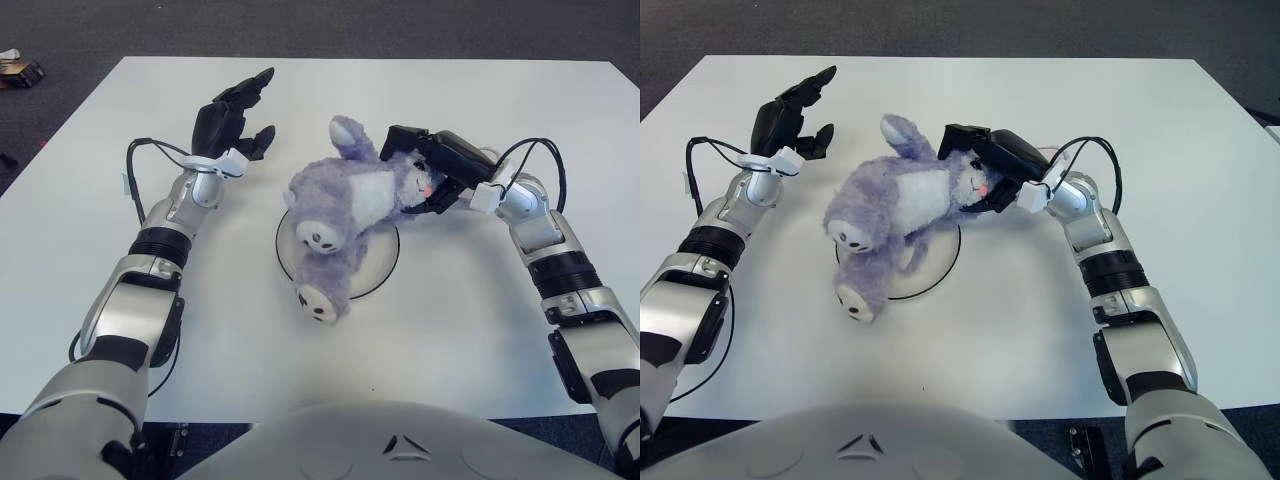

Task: Put the doll into the plate.

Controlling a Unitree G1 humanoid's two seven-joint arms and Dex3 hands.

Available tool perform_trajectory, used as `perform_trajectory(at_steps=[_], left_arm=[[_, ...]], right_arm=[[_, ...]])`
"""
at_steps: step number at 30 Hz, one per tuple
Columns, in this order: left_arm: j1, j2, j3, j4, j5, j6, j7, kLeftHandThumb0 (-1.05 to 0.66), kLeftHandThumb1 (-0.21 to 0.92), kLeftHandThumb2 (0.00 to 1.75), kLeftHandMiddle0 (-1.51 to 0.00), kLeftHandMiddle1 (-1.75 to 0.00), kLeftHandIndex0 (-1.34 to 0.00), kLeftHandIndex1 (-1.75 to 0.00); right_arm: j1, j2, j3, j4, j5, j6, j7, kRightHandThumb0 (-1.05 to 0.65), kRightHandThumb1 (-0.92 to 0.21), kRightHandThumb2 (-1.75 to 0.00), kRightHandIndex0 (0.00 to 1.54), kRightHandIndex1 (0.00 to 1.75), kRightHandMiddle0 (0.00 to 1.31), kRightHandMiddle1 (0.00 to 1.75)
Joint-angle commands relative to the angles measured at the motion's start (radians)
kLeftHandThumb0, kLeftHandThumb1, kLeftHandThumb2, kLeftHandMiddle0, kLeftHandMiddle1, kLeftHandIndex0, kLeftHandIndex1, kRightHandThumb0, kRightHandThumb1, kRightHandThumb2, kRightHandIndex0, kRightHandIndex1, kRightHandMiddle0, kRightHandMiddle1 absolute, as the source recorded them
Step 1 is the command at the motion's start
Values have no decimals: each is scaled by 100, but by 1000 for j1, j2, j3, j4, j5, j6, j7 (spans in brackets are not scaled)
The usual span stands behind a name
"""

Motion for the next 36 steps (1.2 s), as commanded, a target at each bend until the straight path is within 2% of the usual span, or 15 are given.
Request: perform_trajectory(at_steps=[1,30,31,32,33,34,36], left_arm=[[-13,-3,1,-13,-7,-1,-11,-77,92,95,-60,-1,-53,-3],[-8,-10,3,-32,-6,13,-29,-76,92,94,-59,0,-53,-2],[-7,-11,2,-34,-5,13,-28,-76,92,94,-59,0,-53,-2],[-6,-12,2,-36,-4,14,-28,-76,92,94,-59,0,-53,-2],[-6,-12,1,-37,-3,15,-28,-75,92,94,-59,0,-53,-2],[-5,-13,1,-38,-3,15,-29,-75,92,94,-59,0,-53,-2],[-5,-13,1,-40,-4,16,-30,-75,92,94,-59,0,-53,-2]], right_arm=[[-10,9,2,-10,21,-8,12,40,-53,-104,45,175,57,175],[-11,25,10,-12,16,-6,46,40,-54,-103,44,175,59,175],[-9,18,12,-34,19,21,61,40,-54,-103,44,175,59,175],[-6,12,13,-55,22,45,74,5,-63,-76,43,152,49,148],[-4,7,14,-71,23,62,84,-18,-73,-50,44,132,44,125],[0,4,14,-88,25,83,93,-27,-77,-41,44,125,42,116],[6,3,12,-108,27,106,102,-48,-86,-18,44,101,38,88]])
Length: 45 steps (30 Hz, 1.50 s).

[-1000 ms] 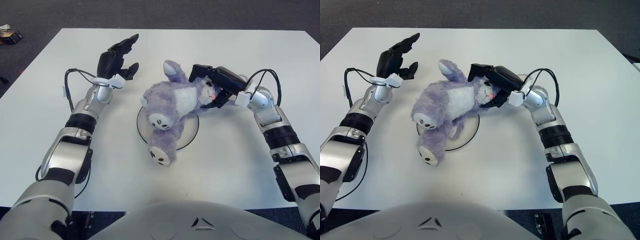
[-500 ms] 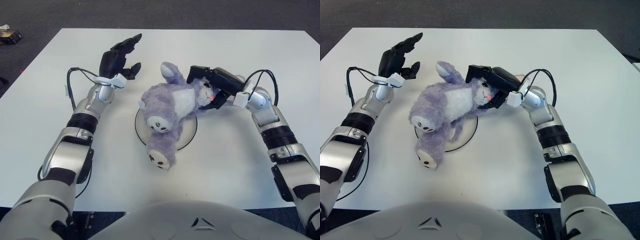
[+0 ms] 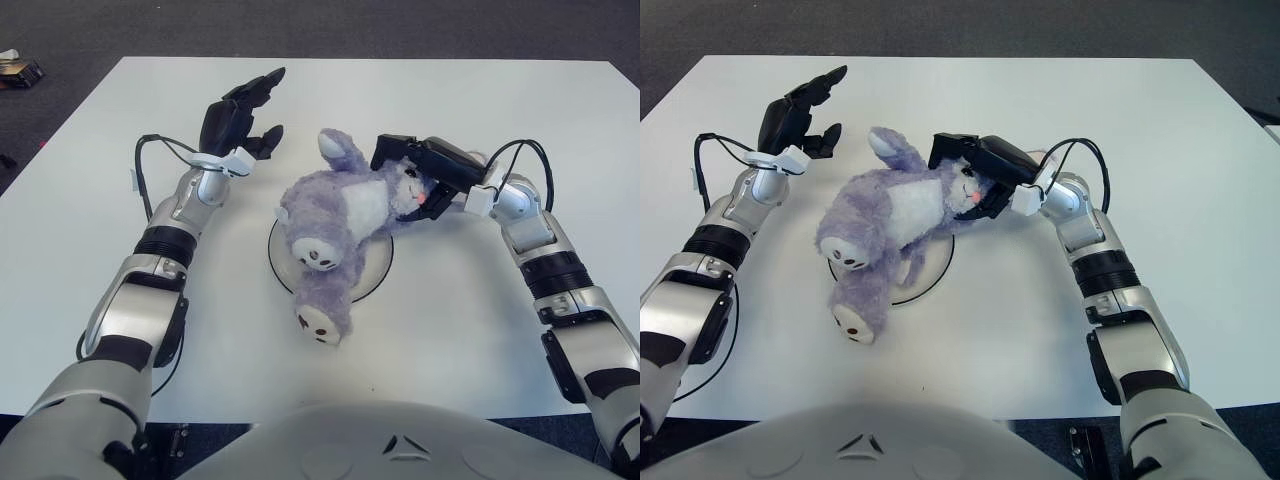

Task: Put the doll into the plate.

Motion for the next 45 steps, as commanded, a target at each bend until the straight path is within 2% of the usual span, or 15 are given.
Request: perform_trajectory(at_steps=[1,3,7,8,9,12,15,22,28,36,37,41,45], left_arm=[[-5,0,1,-12,-4,7,-8,-75,92,94,-59,0,-53,-2],[-4,0,1,-13,-4,8,-8,-75,92,94,-59,0,-53,-2],[-3,-1,2,-15,-3,10,-9,-75,92,93,-59,0,-53,-2],[-2,-2,2,-18,-4,12,-10,-75,92,93,-59,0,-53,-2],[0,-4,2,-21,-4,13,-11,-74,92,93,-59,0,-53,-2],[2,-6,2,-25,-5,17,-13,-74,92,93,-59,0,-53,-2],[2,-6,3,-27,-5,20,-14,-74,92,93,-59,0,-53,-2],[3,-7,2,-29,-5,22,-13,-74,92,93,-59,0,-53,-2],[4,-10,3,-32,-5,25,-13,-74,92,92,-58,0,-54,-1],[4,-10,3,-32,-5,25,-13,-73,92,92,-58,0,-54,-1],[6,-11,3,-34,-7,27,-15,-73,92,92,-58,0,-54,-1],[11,-12,5,-41,-10,32,-20,-73,92,91,-59,0,-54,-1],[12,-12,6,-45,-11,35,-22,-72,92,91,-59,0,-54,-1]], right_arm=[[9,-9,1,-53,25,46,26,-51,-87,-15,44,98,37,84],[12,-9,-1,-63,25,56,30,-59,-90,-7,45,90,36,74],[16,-7,-4,-74,25,69,35,-62,-92,-4,45,85,36,69],[22,-5,-6,-90,48,107,52,-63,-92,-3,45,85,36,68],[27,-2,-8,-103,65,137,64,-62,-91,-2,42,64,36,63],[36,-1,-13,-125,98,179,85,-62,-90,-1,46,25,39,49],[39,-4,-16,-139,111,194,93,-62,-90,0,48,9,39,39],[42,-8,-23,-154,119,211,99,-61,-89,0,49,2,41,33],[40,-15,-39,-164,118,228,97,-63,-88,0,42,0,43,15],[41,-13,-42,-170,116,234,100,-64,-88,0,41,0,45,10],[48,-22,-44,-195,110,280,103,-64,-88,0,41,0,45,10],[60,-38,-51,-256,115,390,122,-72,-86,-1,13,0,23,2],[64,-41,-52,-281,121,430,129,-74,-86,-1,7,0,19,1]])
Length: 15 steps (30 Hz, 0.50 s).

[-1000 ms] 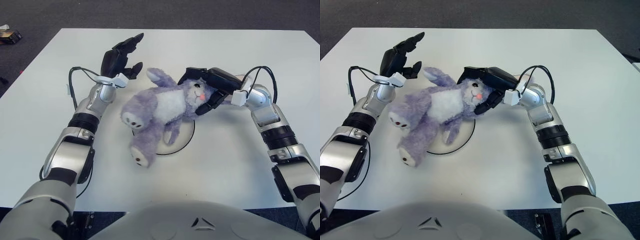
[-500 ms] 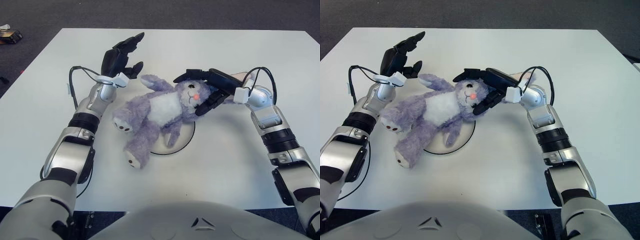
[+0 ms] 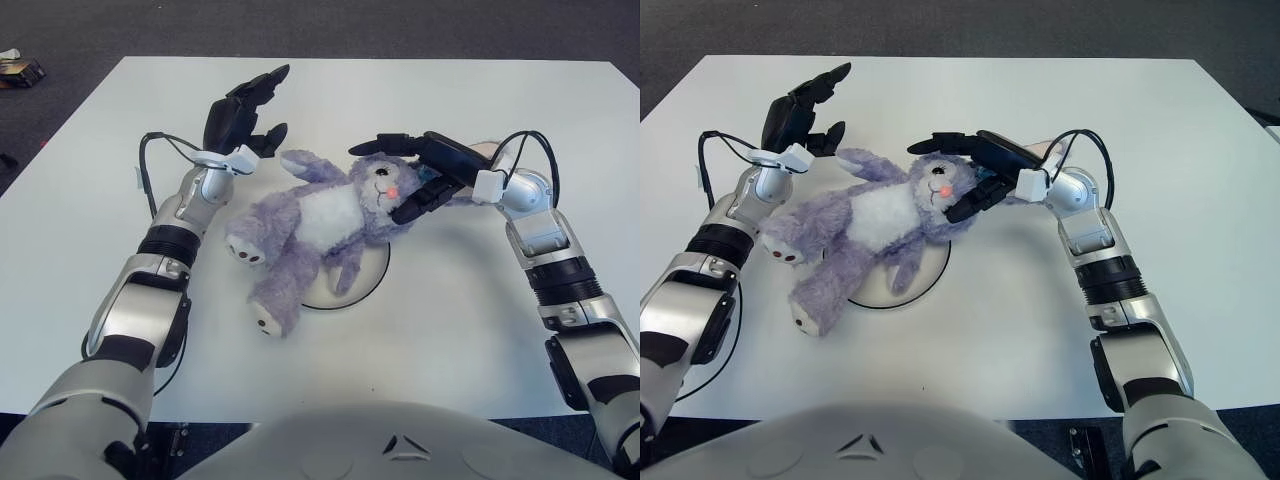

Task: Put the doll into the plate.

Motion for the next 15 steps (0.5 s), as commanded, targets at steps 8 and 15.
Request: perform_trajectory(at_steps=[8,15], left_arm=[[12,-2,5,-13,-10,16,-9,-72,92,91,-59,0,-53,-1],[13,-3,6,-16,-10,21,-10,-72,92,91,-59,0,-53,-1]], right_arm=[[2,-33,-33,-65,33,80,32,-74,-85,0,2,0,17,0],[-3,-43,-49,-74,42,99,47,-75,-84,0,0,0,17,0]])
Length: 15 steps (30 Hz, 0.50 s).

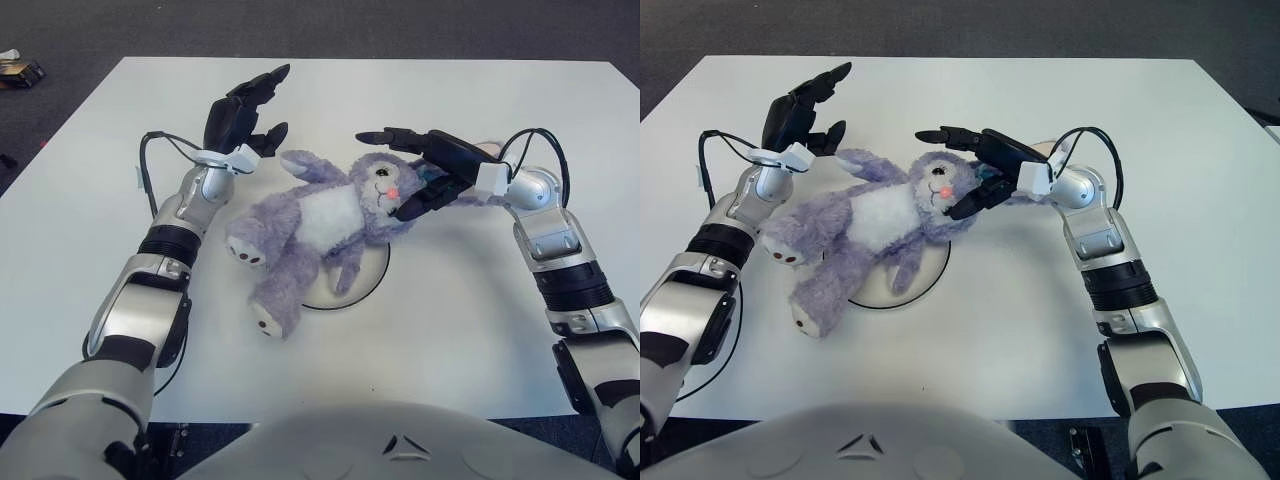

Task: Put the doll into the plate.

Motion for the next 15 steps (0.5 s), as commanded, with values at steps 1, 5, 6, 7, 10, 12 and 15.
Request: perform_trajectory(at_steps=[1,5,6,7,10,12,15], left_arm=[[13,1,6,-12,-10,11,-7,-72,92,91,-59,0,-53,-1],[13,0,6,-13,-11,13,-8,-72,92,91,-59,0,-53,-1],[14,-2,6,-14,-12,16,-8,-73,92,91,-59,0,-53,-1],[14,-3,6,-15,-13,17,-9,-73,92,91,-59,0,-53,-1],[15,-5,7,-17,-15,21,-10,-73,92,91,-59,0,-53,-1],[15,-6,7,-18,-16,22,-11,-73,92,91,-59,0,-53,0],[16,-6,6,-20,-18,24,-12,-73,92,91,-59,0,-53,0]], right_arm=[[-5,-14,-15,-15,14,11,11,-76,-84,0,0,0,17,0],[-13,-10,-34,2,38,12,4,-76,-84,0,0,0,17,0],[-19,-2,-54,19,51,7,-12,-77,-84,0,0,0,17,0],[-24,3,-67,31,60,3,-23,-79,-84,0,0,0,17,0],[-29,20,-89,51,33,-27,-87,-81,-85,0,1,1,17,0],[-31,26,-94,58,15,-40,-117,-82,-85,0,4,2,17,0],[-32,27,-93,64,11,-47,-130,-82,-85,0,6,2,17,1]])
